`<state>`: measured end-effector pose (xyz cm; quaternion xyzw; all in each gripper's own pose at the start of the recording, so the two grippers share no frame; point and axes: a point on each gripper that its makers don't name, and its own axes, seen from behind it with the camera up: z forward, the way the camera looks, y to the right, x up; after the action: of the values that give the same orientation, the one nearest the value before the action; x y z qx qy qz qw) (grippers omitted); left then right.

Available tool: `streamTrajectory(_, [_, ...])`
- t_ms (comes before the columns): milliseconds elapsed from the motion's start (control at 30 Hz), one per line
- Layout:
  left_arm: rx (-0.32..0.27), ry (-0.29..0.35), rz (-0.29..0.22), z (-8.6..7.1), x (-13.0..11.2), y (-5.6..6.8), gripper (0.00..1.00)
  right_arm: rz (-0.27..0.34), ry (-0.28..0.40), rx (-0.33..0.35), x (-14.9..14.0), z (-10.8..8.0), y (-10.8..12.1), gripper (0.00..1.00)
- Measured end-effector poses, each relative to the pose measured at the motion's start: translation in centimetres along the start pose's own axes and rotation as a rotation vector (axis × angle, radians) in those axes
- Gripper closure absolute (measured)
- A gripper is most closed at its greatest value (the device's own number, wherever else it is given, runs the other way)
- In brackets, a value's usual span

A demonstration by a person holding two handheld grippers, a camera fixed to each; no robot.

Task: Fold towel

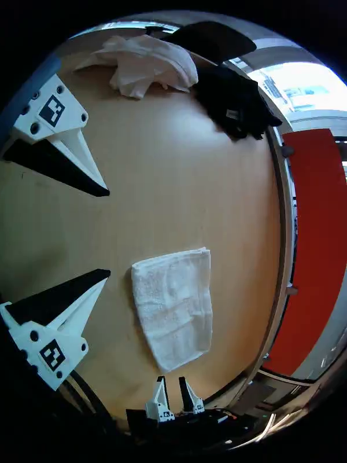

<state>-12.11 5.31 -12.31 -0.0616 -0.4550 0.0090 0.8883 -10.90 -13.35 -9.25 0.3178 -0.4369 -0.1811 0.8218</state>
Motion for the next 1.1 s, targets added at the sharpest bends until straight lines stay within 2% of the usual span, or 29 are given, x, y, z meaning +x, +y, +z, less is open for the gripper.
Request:
streamTrajectory(167, [0.011,0.001,-0.024,-0.7,-0.5,-0.6,0.07,-0.043,-0.027,0.029,-0.6,0.6,-0.1,0.22])
streamTrajectory(500, [0.018,0.003,-0.035,-1.2,-0.7,-1.0,0.07,-0.043,-0.070,0.062,-2.0,1.4,-0.3,0.43])
streamTrajectory(933, [0.010,-0.007,-0.027,-1.1,-0.8,-1.0,0.07,-0.012,-0.048,0.057,-1.9,1.8,0.1,0.93])
streamTrajectory(1100, [0.007,-0.008,-0.020,-1.0,-0.7,-1.1,0.07,-0.015,-0.038,0.048,-1.2,1.5,0.0,0.95])
